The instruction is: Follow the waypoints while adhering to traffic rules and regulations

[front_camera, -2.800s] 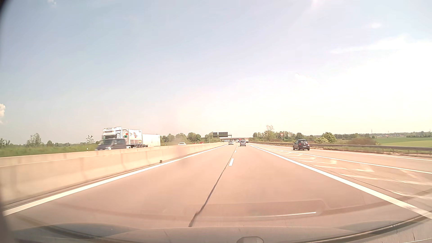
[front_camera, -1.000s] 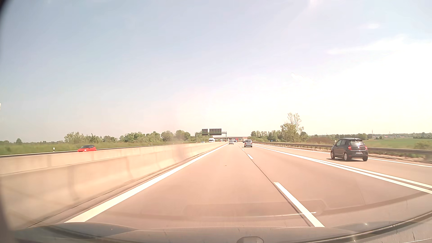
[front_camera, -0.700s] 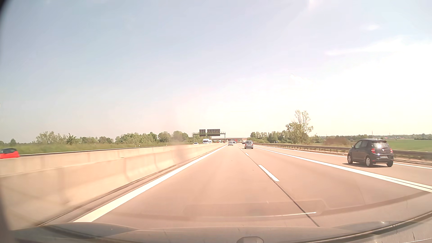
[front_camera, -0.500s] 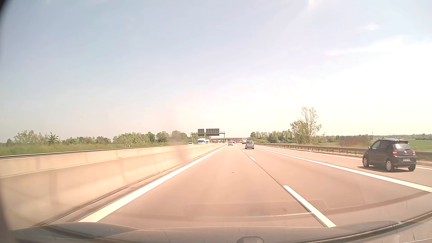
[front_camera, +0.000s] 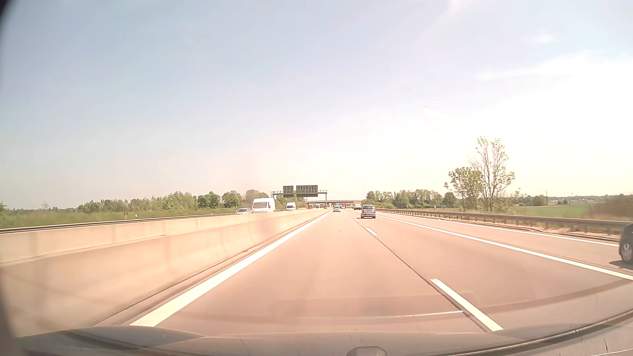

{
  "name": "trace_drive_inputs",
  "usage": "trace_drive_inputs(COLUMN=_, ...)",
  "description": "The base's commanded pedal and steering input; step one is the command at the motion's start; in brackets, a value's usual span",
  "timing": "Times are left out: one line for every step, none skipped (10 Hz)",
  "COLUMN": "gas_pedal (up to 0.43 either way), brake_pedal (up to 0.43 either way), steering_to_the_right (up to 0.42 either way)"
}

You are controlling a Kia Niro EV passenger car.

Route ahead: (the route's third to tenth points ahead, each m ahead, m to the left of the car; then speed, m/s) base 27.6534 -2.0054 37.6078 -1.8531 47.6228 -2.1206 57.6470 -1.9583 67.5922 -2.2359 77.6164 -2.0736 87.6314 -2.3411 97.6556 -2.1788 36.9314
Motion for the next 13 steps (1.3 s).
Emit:
trace_drive_inputs(gas_pedal=0.331, brake_pedal=0.000, steering_to_the_right=0.001)
trace_drive_inputs(gas_pedal=0.331, brake_pedal=0.000, steering_to_the_right=0.001)
trace_drive_inputs(gas_pedal=0.331, brake_pedal=0.000, steering_to_the_right=0.000)
trace_drive_inputs(gas_pedal=0.331, brake_pedal=0.000, steering_to_the_right=0.000)
trace_drive_inputs(gas_pedal=0.331, brake_pedal=0.000, steering_to_the_right=-0.001)
trace_drive_inputs(gas_pedal=0.319, brake_pedal=0.000, steering_to_the_right=-0.001)
trace_drive_inputs(gas_pedal=0.319, brake_pedal=0.000, steering_to_the_right=-0.003)
trace_drive_inputs(gas_pedal=0.319, brake_pedal=0.000, steering_to_the_right=-0.004)
trace_drive_inputs(gas_pedal=0.319, brake_pedal=0.000, steering_to_the_right=-0.004)
trace_drive_inputs(gas_pedal=0.319, brake_pedal=0.000, steering_to_the_right=-0.004)
trace_drive_inputs(gas_pedal=0.319, brake_pedal=0.000, steering_to_the_right=-0.004)
trace_drive_inputs(gas_pedal=0.319, brake_pedal=0.000, steering_to_the_right=-0.003)
trace_drive_inputs(gas_pedal=0.319, brake_pedal=0.000, steering_to_the_right=-0.002)
